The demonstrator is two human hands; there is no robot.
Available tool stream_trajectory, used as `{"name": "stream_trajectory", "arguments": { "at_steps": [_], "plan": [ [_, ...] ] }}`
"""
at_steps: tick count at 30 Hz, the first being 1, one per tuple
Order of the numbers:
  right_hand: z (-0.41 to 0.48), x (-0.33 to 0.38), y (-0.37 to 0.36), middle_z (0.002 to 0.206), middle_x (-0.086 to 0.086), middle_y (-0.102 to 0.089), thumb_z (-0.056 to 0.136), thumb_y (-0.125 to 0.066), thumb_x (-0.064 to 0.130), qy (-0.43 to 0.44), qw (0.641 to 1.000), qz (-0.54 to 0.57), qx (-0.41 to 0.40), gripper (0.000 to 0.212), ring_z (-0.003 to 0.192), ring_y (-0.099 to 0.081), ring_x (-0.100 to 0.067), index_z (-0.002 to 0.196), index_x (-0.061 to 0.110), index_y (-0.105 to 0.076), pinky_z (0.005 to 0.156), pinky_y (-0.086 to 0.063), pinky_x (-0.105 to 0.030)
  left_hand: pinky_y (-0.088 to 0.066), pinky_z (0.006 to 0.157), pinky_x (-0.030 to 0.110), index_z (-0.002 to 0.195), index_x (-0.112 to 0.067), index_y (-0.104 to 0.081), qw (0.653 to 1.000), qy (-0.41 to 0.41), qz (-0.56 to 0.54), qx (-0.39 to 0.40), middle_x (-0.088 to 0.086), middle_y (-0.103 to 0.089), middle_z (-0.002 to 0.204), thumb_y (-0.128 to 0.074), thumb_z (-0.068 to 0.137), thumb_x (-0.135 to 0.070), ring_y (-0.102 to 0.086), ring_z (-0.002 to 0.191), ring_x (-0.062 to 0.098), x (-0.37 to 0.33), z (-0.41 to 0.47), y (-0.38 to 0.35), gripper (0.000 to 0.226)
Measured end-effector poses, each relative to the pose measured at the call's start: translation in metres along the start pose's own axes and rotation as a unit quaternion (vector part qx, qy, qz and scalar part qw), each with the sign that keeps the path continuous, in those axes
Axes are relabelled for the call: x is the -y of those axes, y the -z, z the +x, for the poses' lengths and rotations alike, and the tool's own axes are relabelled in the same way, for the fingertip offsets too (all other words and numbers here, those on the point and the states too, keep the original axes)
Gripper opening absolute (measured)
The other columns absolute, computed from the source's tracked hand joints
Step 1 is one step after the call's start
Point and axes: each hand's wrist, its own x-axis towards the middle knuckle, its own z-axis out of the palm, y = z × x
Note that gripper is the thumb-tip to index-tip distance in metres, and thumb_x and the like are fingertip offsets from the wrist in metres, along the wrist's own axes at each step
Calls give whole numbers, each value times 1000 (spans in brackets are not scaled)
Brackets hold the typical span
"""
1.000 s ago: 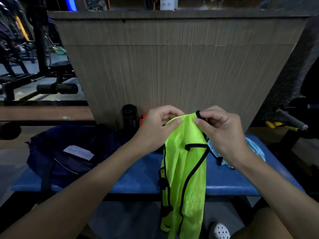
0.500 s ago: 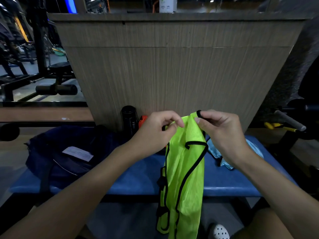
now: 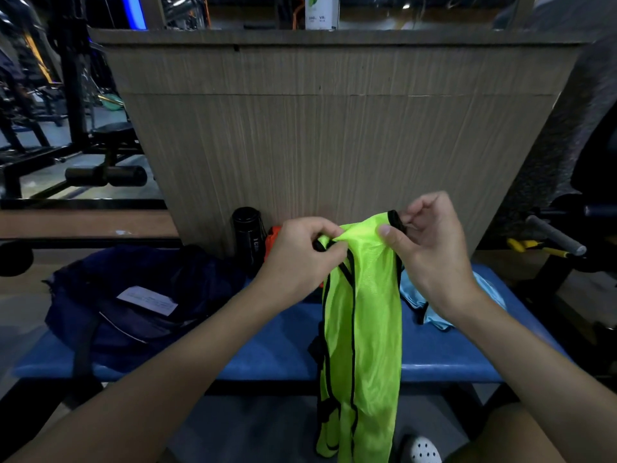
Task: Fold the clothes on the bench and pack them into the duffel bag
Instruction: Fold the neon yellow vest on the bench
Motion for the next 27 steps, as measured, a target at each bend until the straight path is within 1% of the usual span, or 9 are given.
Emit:
{"name": "stream_trajectory", "arguments": {
  "at_steps": [2, 4, 7, 10, 13, 16, 20, 23, 27],
  "plan": [
    [-1, -1, 3, 87, -7, -55, 88, -65, -4, 18, 999, -17, 47, 45, 79, -56, -21, 108, 33, -50, 75, -49, -37, -54, 66, 55, 84, -20, -74, 1000, 11, -18, 5, 17, -72, 80, -67, 72, -25, -62, 63, 34, -4, 3, 3, 14],
    [-1, -3, 7, 96, 1, -61, 90, -62, -4, 61, 990, -83, 96, 46, 86, -60, -18, 116, 34, -56, 79, -48, -32, -55, 73, 57, 84, -20, -75, 999, 18, -32, 6, 17, -74, 83, -67, 72, -22, -66, 78, 45, -7, 5, 6, 14],
    [1, -4, 11, 95, 9, -62, 91, -64, 2, 85, 970, -184, 136, 35, 86, -59, -7, 102, 35, -63, 78, -44, -21, -57, 78, 57, 82, -22, -75, 999, 21, -33, 8, 9, -76, 83, -67, 74, -17, -69, 84, 42, -10, 5, 12, 13],
    [2, -5, 13, 85, 13, -60, 89, -67, 7, 57, 965, -211, 147, 32, 75, -57, -2, 87, 38, -59, 72, -42, -22, -59, 72, 57, 80, -25, -76, 1000, 14, -5, 15, 14, -76, 83, -69, 77, -16, -70, 78, 41, -10, 4, 16, 12],
    [0, -8, 14, 78, 6, -63, 87, -71, 10, 46, 965, -216, 138, 25, 70, -58, -10, 80, 30, -59, 68, -47, -31, -61, 68, 54, 82, -26, -78, 1000, 13, 23, 16, 24, -72, 86, -70, 79, -15, -69, 71, 41, -5, 5, 18, 14],
    [-2, -9, 15, 74, 0, -63, 85, -73, 10, 33, 964, -216, 152, 21, 69, -59, -21, 80, 22, -56, 68, -50, -44, -59, 70, 57, 82, -33, -77, 999, 4, 48, 20, 14, -75, 87, -64, 75, -18, -70, 78, 40, 1, 6, 20, 21],
    [-3, -8, 15, 70, 3, -59, 84, -72, 7, 31, 964, -216, 150, 24, 65, -53, -12, 79, 23, -55, 66, -47, -39, -58, 62, 51, 80, -35, -74, 997, -14, 73, 22, 1, -75, 82, -60, 76, -16, -69, 68, 31, 5, 5, 18, 24],
    [-3, -5, 12, 73, 8, -65, 86, -70, 7, 19, 974, -185, 131, 20, 68, -58, -8, 81, 26, -64, 68, -48, -29, -58, 62, 42, 88, -28, -75, 998, -4, 51, 26, -6, -73, 75, -69, 75, -26, -66, 63, 21, 6, -1, 16, 15],
    [-1, 2, 10, 78, 6, -69, 88, -69, 7, -15, 985, -118, 128, 14, 73, -62, -10, 87, 20, -71, 72, -50, -27, -58, 71, 48, 89, -19, -73, 999, 13, 24, 20, 2, -75, 82, -84, 74, -28, -70, 75, 27, 8, -11, 10, 22]
  ]
}}
